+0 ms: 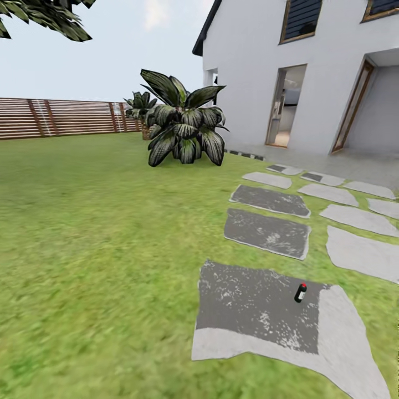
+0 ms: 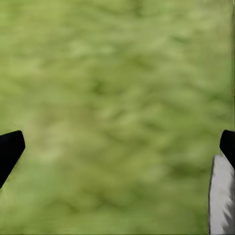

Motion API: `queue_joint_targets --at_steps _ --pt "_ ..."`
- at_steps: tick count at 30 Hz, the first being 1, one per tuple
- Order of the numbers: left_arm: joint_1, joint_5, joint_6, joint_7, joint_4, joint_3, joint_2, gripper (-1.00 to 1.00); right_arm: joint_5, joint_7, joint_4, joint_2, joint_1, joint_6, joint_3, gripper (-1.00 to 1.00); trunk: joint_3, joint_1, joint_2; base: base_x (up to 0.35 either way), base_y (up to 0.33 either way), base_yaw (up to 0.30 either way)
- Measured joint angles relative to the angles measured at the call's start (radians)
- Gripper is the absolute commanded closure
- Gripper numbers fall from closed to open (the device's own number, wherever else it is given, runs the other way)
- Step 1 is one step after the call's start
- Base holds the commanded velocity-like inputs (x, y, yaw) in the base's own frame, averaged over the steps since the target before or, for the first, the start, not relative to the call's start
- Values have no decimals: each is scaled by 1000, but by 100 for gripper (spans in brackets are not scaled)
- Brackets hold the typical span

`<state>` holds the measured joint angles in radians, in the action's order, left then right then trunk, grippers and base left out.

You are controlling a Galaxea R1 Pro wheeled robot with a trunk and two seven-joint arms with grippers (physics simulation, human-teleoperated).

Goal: In the garden, pick up the pesticide atomizer on the floor and spray pesticide onto both trees until each tree trunk is fully covered.

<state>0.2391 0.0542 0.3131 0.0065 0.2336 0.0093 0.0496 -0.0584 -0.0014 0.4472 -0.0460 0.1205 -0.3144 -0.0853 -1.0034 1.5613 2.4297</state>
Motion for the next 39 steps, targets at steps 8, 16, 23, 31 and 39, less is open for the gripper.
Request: queue_joint_targets --at_steps 8,16,23,31,39 --pt "0 0 0 0 0 0 1 -100 0 0 0 0 0 0 0 -100 0 0 0 294 190 -300" --pt "0 0 0 0 0 0 0 -100 0 1 0 0 0 0 1 -100 0 0 0 281 214 -300" --pt "0 0 0 0 0 0 0 -100 0 0 0 0 0 0 1 -100 0 0 0 280 216 -300" --pt "0 0 0 0 0 0 0 -100 0 0 0 0 0 0 1 -100 0 0 0 280 217 -300" --pt "0 0 0 0 0 0 0 -100 0 1 0 0 0 0 1 -100 0 0 0 278 218 -300"
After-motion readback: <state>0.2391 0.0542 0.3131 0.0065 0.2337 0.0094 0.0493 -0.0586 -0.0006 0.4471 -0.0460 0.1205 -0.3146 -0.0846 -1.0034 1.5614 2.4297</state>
